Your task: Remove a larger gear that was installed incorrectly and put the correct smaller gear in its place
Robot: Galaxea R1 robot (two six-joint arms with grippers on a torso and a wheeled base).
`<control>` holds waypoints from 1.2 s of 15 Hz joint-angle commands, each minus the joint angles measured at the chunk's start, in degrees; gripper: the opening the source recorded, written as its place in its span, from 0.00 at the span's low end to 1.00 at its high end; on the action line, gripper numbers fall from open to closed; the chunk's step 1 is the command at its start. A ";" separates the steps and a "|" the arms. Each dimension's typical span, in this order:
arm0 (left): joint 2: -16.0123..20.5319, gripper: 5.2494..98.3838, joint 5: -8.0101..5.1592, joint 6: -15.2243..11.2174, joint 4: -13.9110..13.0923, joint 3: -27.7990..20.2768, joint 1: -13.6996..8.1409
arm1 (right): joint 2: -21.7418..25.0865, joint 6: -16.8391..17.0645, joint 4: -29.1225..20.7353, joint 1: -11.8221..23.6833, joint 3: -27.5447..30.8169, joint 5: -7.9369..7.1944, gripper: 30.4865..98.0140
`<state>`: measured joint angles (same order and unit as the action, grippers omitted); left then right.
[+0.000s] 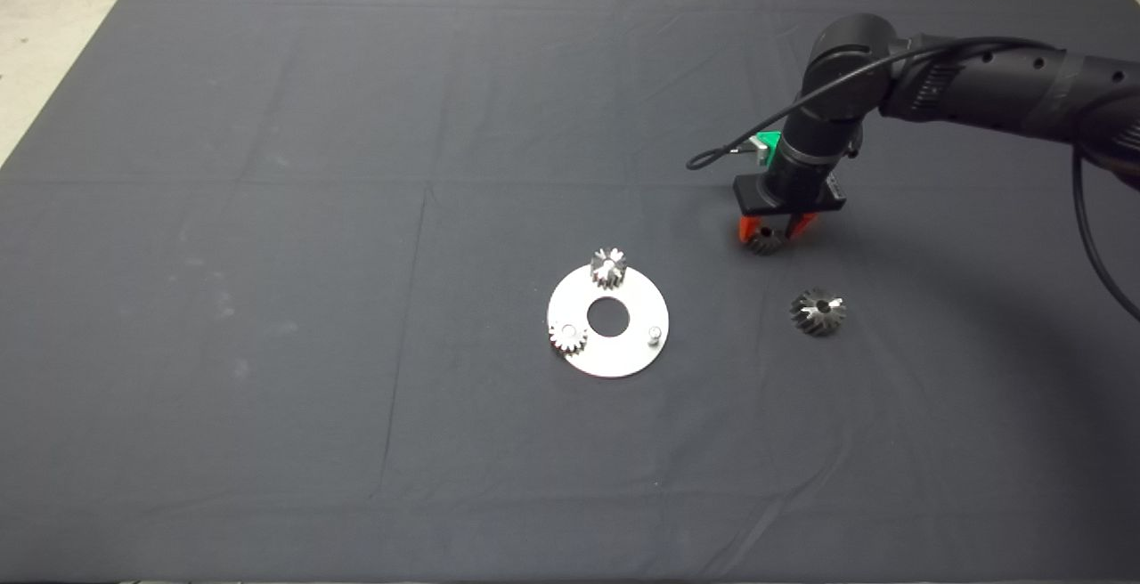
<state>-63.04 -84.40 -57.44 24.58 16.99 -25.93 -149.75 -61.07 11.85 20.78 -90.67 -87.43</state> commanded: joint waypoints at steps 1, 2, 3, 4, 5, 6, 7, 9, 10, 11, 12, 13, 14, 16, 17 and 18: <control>0.23 0.59 -0.51 -0.13 -0.76 -0.84 0.20 | -0.33 0.17 0.28 0.75 -0.19 -5.29 0.29; 0.23 0.59 -0.51 -0.13 -0.76 -0.84 0.18 | -0.33 0.12 0.28 0.84 -0.19 -5.29 0.26; 0.23 0.59 -0.51 -0.13 -0.76 -0.84 0.23 | -0.51 0.08 0.28 0.84 -0.19 -5.29 0.25; 0.23 0.59 -0.51 -0.22 -0.76 -0.84 0.18 | -0.51 0.08 0.27 0.84 0.07 -5.29 0.25; 0.23 0.59 -0.50 -0.22 -0.76 -0.84 0.18 | -0.51 0.08 0.19 0.84 0.07 -5.29 0.21; 0.14 0.59 -0.42 -0.22 -0.76 -0.93 0.24 | -0.42 0.08 0.19 0.84 0.07 -5.29 0.20; 0.14 0.59 -0.42 -0.22 -0.78 -0.93 0.26 | -0.51 0.08 0.19 0.84 0.16 -5.29 0.19; 0.14 0.59 -0.42 -0.22 -0.76 -0.84 0.26 | -0.51 0.08 0.10 0.93 0.43 -5.29 0.19; 0.14 0.59 -0.42 -0.22 -0.85 -0.84 0.18 | -0.51 -0.60 0.18 1.02 0.60 -5.29 0.17; 0.23 0.59 -0.42 -0.22 -0.76 -0.84 0.17 | -0.42 -0.62 0.10 1.19 1.30 -5.29 0.17; 0.23 0.59 -0.42 -0.22 -0.76 -0.84 0.17 | -0.35 -0.80 -0.25 1.37 2.94 -5.22 0.17; 0.23 0.59 -0.42 -0.31 -0.76 -0.84 0.17 | -0.24 -1.67 -0.60 1.63 5.85 -5.29 0.16; 0.23 0.59 -0.33 -0.31 -0.84 -0.84 0.17 | 0.01 -2.63 -1.54 1.81 7.44 -5.38 0.16; 0.14 0.59 -0.33 -0.31 -0.76 -0.84 0.17 | 0.02 -4.39 -4.61 3.53 9.45 -5.29 0.14; 0.14 0.59 -0.24 -0.31 -0.76 -0.84 0.17 | 0.20 -5.28 -5.35 4.70 11.14 -5.29 0.14; 0.08 0.59 -0.16 -0.39 -0.76 -0.84 0.23 | 0.11 -5.55 -5.61 5.87 12.75 -5.33 0.14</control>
<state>-63.04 -84.37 -57.60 24.58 16.99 -25.93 -149.88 -63.90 11.18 20.99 -83.82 -87.30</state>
